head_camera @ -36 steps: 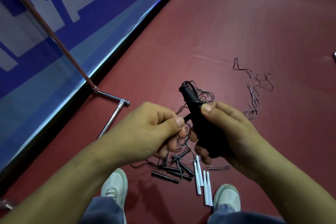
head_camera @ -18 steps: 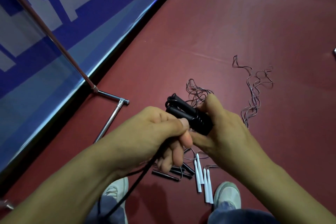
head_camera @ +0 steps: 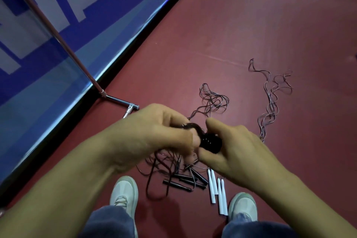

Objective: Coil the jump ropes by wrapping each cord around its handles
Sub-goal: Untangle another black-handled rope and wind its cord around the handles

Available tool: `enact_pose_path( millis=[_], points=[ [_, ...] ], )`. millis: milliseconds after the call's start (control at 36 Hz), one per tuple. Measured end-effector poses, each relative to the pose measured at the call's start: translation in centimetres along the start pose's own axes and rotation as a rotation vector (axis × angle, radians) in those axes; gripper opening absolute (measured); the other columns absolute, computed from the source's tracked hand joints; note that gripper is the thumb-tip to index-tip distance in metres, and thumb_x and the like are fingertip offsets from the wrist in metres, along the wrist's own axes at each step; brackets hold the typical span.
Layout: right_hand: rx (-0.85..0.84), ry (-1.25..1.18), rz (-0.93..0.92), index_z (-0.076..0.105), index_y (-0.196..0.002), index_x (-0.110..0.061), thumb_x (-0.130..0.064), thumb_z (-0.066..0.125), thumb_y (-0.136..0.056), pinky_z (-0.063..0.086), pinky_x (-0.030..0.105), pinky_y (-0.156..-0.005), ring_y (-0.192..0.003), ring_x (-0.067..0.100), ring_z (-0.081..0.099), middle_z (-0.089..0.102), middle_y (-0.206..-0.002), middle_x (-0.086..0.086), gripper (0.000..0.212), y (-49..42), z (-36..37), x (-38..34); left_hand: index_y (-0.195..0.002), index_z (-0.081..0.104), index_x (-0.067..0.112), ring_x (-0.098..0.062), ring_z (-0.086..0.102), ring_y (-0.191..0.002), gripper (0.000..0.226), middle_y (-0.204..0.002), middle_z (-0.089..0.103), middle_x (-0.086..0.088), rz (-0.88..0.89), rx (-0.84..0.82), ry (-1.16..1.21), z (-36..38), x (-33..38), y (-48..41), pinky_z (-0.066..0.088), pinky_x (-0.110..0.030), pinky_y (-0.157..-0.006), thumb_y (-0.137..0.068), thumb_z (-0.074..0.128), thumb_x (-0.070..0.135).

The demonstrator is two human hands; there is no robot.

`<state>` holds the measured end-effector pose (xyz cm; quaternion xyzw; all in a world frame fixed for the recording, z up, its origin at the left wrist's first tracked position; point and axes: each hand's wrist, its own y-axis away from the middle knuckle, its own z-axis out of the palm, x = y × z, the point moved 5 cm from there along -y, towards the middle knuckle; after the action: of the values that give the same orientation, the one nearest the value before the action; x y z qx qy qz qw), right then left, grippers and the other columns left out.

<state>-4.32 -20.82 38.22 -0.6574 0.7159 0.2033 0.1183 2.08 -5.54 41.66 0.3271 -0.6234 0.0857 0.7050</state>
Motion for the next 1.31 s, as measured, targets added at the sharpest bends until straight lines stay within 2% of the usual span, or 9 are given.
enact_pose_path(
  millis=[83, 250, 361, 472, 611, 861, 1000, 1139, 1306],
  points=[
    [-0.131, -0.047, -0.007, 0.046, -0.097, -0.028, -0.055, 0.06, -0.078, 0.054, 0.045, -0.062, -0.069, 0.026, 0.056, 0.062, -0.074, -0.002, 0.036, 0.3, 1.1, 0.5, -0.072, 0.075, 0.015, -0.012, 0.054, -0.056, 0.015, -0.059, 0.064, 0.0, 0.076, 0.274, -0.449, -1.9, 0.0, -0.4, 0.045, -0.033, -0.059, -0.082, 0.081, 0.025],
    [-0.454, -0.604, -0.024, 0.064, -0.1, -0.015, -0.039, 0.078, -0.085, 0.044, 0.041, -0.054, -0.059, 0.021, 0.05, 0.063, -0.071, 0.009, 0.031, 1.0, 1.8, -0.7, -0.091, 0.075, 0.02, -0.014, 0.071, -0.07, 0.018, -0.078, 0.076, -0.004, 0.141, 0.313, -0.34, -3.0, 0.0, -1.1, 0.059, -0.033, -0.076, -0.078, 0.086, 0.015],
    [-0.56, -0.847, -0.059, 0.062, -0.109, 0.002, -0.033, 0.084, -0.079, 0.046, 0.057, -0.055, -0.06, 0.045, 0.052, 0.064, -0.086, 0.037, 0.051, 1.0, 1.3, -1.4, -0.086, 0.077, 0.014, -0.015, 0.069, -0.077, 0.007, -0.082, 0.075, -0.008, 0.179, 0.277, -0.323, -3.0, -0.2, -1.3, 0.058, -0.031, -0.079, -0.081, 0.081, 0.011],
    [-0.534, -0.933, -0.067, 0.062, -0.104, 0.006, -0.023, 0.08, -0.08, 0.039, 0.028, -0.045, -0.05, 0.024, 0.047, 0.06, -0.068, 0.018, 0.042, 0.9, 0.3, -1.3, -0.08, 0.079, 0.018, -0.01, 0.062, -0.07, 0.006, -0.075, 0.071, -0.004, 0.17, 0.208, -0.343, -3.4, -0.7, -1.4, 0.05, -0.025, -0.068, -0.084, 0.08, 0.022],
    [-0.468, -0.925, -0.132, 0.058, -0.07, -0.023, -0.021, 0.081, -0.078, 0.039, 0.028, -0.047, -0.051, 0.019, 0.048, 0.054, -0.058, -0.002, 0.024, 1.4, -0.8, -1.6, -0.051, 0.064, 0.015, -0.015, 0.043, -0.058, 0.022, -0.056, 0.05, -0.007, 0.068, 0.119, -0.197, -3.4, -1.0, -1.8, 0.037, -0.028, -0.063, -0.071, 0.072, 0.02],
    [-0.473, -0.764, -0.171, 0.052, -0.069, -0.026, -0.024, 0.087, -0.08, 0.034, 0.027, -0.054, -0.058, 0.007, 0.042, 0.046, -0.061, -0.013, 0.036, 2.1, -0.7, -2.5, -0.046, 0.052, 0.02, -0.015, 0.035, -0.057, 0.032, -0.055, 0.04, -0.003, 0.03, 0.068, -0.139, -2.0, -2.0, -2.8, 0.031, -0.03, -0.059, -0.072, 0.069, 0.023],
    [-0.565, -0.814, -0.109, 0.059, -0.068, -0.027, -0.015, 0.087, -0.079, 0.04, 0.026, -0.055, -0.058, 0.007, 0.05, 0.055, -0.061, -0.011, 0.033, 2.4, -0.3, -1.9, -0.082, 0.07, 0.004, -0.017, 0.064, -0.076, 0.007, -0.079, 0.07, -0.007, 0.025, 0.012, -0.235, -2.7, -2.9, -2.8, 0.049, -0.023, -0.076, -0.085, 0.068, 0.01],
    [-0.572, -0.775, -0.042, 0.063, -0.084, -0.011, -0.032, 0.088, -0.075, 0.044, 0.05, -0.053, -0.059, 0.024, 0.051, 0.06, -0.07, 0.016, 0.034, 2.1, 0.2, -1.0, -0.117, 0.074, 0.013, -0.014, 0.063, -0.121, 0.04, -0.124, 0.072, -0.001, -0.016, -0.107, -0.272, -1.1, -3.1, -2.6, 0.049, -0.026, -0.103, -0.079, 0.062, 0.009],
    [-0.634, -0.892, -0.024, 0.066, -0.103, 0.0, -0.031, 0.086, -0.073, 0.045, 0.064, -0.056, -0.062, 0.058, 0.053, 0.06, -0.084, 0.04, 0.048, 2.1, -0.2, -0.2, -0.128, 0.063, 0.011, -0.03, 0.064, -0.118, 0.043, -0.12, 0.069, -0.013, 0.048, -0.172, -0.288, 0.9, -3.1, -2.2, 0.045, -0.051, -0.107, -0.088, 0.07, -0.002]
  ],
)
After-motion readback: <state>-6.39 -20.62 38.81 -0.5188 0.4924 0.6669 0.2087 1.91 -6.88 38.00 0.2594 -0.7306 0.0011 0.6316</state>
